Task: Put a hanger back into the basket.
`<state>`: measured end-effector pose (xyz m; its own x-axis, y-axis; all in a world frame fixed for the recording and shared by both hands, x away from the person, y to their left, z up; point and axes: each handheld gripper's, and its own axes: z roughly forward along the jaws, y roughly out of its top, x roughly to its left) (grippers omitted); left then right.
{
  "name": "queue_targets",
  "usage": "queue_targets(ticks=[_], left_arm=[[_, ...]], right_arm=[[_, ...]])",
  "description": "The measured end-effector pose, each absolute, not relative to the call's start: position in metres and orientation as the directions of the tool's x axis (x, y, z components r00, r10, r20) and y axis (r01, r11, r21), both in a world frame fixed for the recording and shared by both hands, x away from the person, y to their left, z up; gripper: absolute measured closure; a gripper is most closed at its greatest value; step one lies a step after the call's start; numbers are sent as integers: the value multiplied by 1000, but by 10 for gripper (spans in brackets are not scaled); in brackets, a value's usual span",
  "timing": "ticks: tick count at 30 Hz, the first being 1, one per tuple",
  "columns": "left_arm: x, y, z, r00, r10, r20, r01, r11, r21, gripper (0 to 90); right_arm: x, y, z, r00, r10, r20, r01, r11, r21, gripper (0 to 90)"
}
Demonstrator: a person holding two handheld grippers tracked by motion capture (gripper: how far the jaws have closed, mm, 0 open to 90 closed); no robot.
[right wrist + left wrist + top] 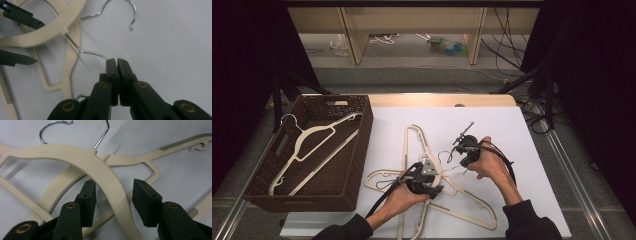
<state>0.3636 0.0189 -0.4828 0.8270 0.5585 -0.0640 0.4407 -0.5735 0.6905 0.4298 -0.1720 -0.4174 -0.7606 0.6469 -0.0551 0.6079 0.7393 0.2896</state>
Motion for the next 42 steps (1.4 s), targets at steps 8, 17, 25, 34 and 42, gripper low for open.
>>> queue_targets(ticks=[8, 17, 25, 34, 42], left_arm=[[366, 26, -477, 785, 613, -89, 496, -535, 684, 694], [368, 33, -476, 762, 641, -86, 511, -516, 687, 732], [369, 38, -471, 765, 638, -89, 504, -506, 700, 745], [369, 49, -454, 762, 645, -60, 477, -495, 727, 753], [366, 69, -427, 752, 659, -29, 438, -466, 769, 778]], right_arm=[[428, -172, -413, -764, 643, -51, 602, 739, 303, 891], [426, -169, -412, -764, 644, -48, 602, 737, 308, 883], [417, -171, -393, -762, 646, -52, 582, 718, 383, 762], [400, -183, -354, -758, 651, -45, 531, 654, 539, 551], [385, -197, -320, -743, 668, -42, 478, 573, 666, 472]])
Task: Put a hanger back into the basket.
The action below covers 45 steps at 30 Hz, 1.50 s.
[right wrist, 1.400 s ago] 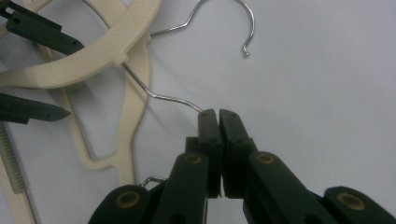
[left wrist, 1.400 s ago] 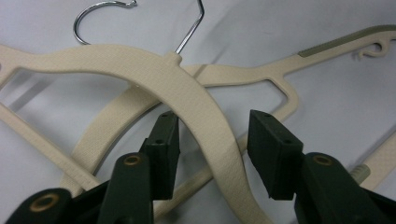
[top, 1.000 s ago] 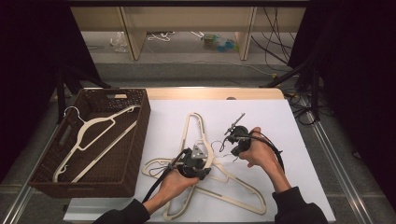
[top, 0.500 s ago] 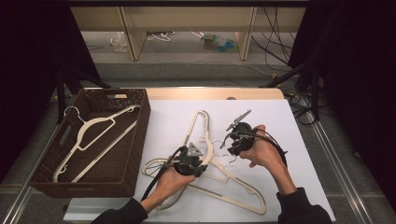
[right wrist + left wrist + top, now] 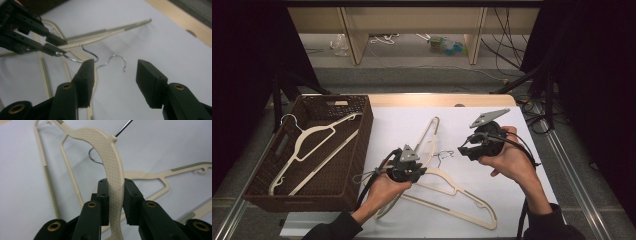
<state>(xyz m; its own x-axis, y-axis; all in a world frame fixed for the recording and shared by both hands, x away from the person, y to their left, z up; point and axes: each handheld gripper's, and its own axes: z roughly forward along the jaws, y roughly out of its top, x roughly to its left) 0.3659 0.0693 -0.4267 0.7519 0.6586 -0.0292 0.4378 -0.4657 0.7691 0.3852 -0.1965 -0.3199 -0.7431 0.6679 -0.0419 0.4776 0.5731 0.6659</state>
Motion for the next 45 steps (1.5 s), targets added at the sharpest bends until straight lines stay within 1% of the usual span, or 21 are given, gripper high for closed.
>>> queue_targets(ticks=[1, 4, 9, 11, 13, 14, 15, 19, 22, 23, 28, 29, 30, 31, 33, 36, 37, 39, 41, 43, 45], left_arm=[[365, 73, -423, 749, 662, -31, 442, -464, 768, 791], [366, 84, -414, 738, 674, -7, 428, -461, 778, 811], [371, 102, -407, 712, 701, -19, 439, -425, 792, 862], [372, 105, -407, 703, 709, -64, 459, -383, 802, 864], [374, 108, -406, 711, 700, -69, 461, -390, 797, 864], [374, 107, -406, 704, 707, -69, 461, -380, 802, 864], [375, 109, -406, 705, 703, -97, 473, -363, 803, 864], [376, 111, -405, 700, 708, -96, 474, -360, 804, 864], [377, 113, -406, 696, 711, -100, 477, -354, 804, 864], [377, 114, -406, 700, 707, -107, 481, -356, 801, 864], [377, 115, -408, 697, 707, -117, 491, -353, 796, 864], [378, 117, -409, 694, 711, -116, 495, -353, 794, 864], [379, 117, -410, 694, 710, -122, 499, -351, 792, 863], [380, 117, -411, 692, 711, -125, 503, -350, 791, 863], [381, 117, -412, 693, 709, -129, 504, -349, 790, 861], [382, 116, -411, 695, 708, -126, 503, -352, 789, 852], [383, 114, -412, 695, 710, -115, 497, -358, 791, 850], [385, 111, -413, 700, 705, -111, 499, -371, 783, 845], [388, 108, -415, 697, 708, -115, 506, -372, 779, 811], [389, 108, -416, 701, 705, -101, 502, -388, 773, 827], [393, 105, -416, 695, 709, -116, 508, -371, 777, 828]], right_arm=[[380, -201, -311, -739, 673, -44, 460, 551, 697, 470], [377, -205, -306, -736, 675, -45, 448, 536, 715, 470], [376, -214, -304, -729, 683, -41, 460, 534, 710, 470], [376, -215, -305, -727, 686, -36, 464, 529, 710, 470], [377, -217, -307, -733, 679, -44, 462, 544, 701, 470], [377, -216, -309, -722, 691, -43, 467, 532, 706, 470], [377, -218, -310, -731, 681, -32, 473, 540, 696, 470], [375, -220, -316, -736, 676, -36, 457, 536, 710, 463], [373, -222, -319, -738, 674, -22, 469, 537, 701, 454], [372, -225, -325, -739, 673, -29, 461, 537, 707, 453], [366, -230, -336, -744, 668, -11, 482, 548, 684, 451], [364, -232, -342, -750, 661, -25, 469, 558, 685, 451], [363, -233, -342, -754, 657, -12, 483, 567, 667, 451], [362, -234, -344, -752, 659, -19, 477, 564, 674, 451], [361, -236, -346, -752, 660, -3, 492, 564, 663, 450], [362, -237, -347, -754, 657, -7, 486, 564, 668, 450], [361, -238, -347, -748, 663, -2, 496, 562, 661, 449], [361, -237, -349, -752, 659, -11, 480, 559, 676, 449], [361, -237, -350, -752, 659, -9, 482, 559, 675, 449], [361, -237, -349, -753, 658, -7, 482, 559, 674, 449], [361, -237, -349, -754, 657, -7, 481, 559, 675, 449]])
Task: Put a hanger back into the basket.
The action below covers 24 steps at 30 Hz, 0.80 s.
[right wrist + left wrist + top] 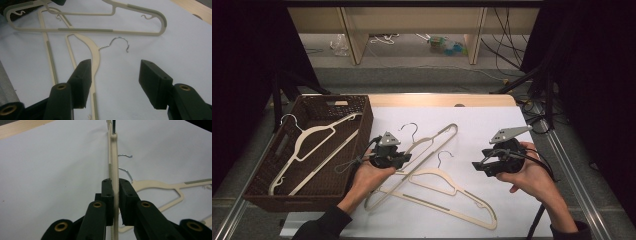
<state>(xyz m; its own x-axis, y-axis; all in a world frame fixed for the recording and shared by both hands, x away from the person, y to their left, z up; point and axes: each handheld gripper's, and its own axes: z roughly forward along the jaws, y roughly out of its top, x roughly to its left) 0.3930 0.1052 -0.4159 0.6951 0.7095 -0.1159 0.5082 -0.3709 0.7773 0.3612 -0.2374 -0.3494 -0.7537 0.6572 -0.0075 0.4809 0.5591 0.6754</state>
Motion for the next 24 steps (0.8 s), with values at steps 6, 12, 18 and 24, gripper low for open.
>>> queue_targets(ticks=[6, 12, 18, 24], left_arm=[[398, 105, -406, 700, 700, -138, 512, -358, 781, 856], [397, 105, -405, 694, 702, -160, 516, -331, 790, 858], [396, 116, -397, 680, 676, -284, 554, -219, 803, 859], [386, 127, -382, 671, 630, -391, 593, -140, 793, 859]], right_arm=[[362, -238, -351, -754, 657, -6, 485, 562, 670, 448], [361, -239, -350, -746, 666, 11, 508, 558, 656, 448], [362, -240, -350, -747, 665, 8, 507, 561, 654, 448], [360, -246, -348, -751, 660, 6, 497, 560, 663, 443]])
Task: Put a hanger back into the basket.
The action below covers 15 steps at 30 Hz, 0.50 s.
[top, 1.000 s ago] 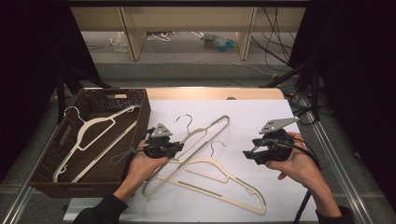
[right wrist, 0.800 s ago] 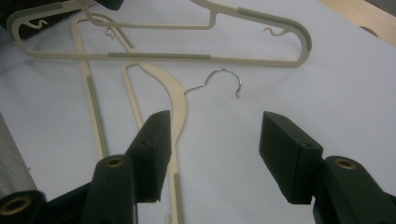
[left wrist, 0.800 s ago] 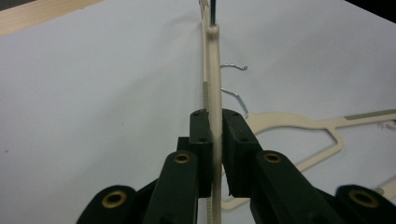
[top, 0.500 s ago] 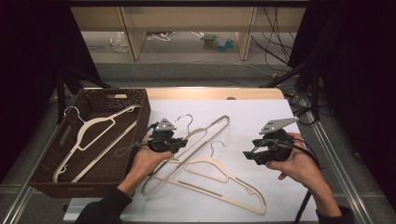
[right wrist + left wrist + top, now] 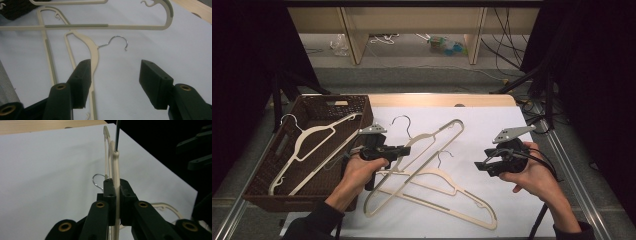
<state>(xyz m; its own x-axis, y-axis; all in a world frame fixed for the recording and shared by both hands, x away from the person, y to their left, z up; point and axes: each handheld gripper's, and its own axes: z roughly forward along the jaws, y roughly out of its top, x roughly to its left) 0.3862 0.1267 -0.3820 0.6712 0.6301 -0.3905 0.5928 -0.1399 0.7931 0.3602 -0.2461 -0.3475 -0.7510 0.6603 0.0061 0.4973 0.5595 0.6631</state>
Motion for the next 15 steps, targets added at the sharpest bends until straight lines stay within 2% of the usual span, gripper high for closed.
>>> queue_targets(ticks=[4, 9, 15], left_arm=[[376, 136, -369, 677, 616, -402, 587, -123, 800, 859], [363, 149, -353, 677, 598, -430, 583, -78, 809, 859], [354, 174, -332, 678, 588, -442, 567, -34, 823, 858]], right_arm=[[357, -251, -348, -748, 663, 10, 500, 554, 666, 441], [352, -260, -354, -721, 693, 17, 497, 500, 709, 368], [346, -265, -356, -703, 711, -3, 473, 470, 745, 332]])
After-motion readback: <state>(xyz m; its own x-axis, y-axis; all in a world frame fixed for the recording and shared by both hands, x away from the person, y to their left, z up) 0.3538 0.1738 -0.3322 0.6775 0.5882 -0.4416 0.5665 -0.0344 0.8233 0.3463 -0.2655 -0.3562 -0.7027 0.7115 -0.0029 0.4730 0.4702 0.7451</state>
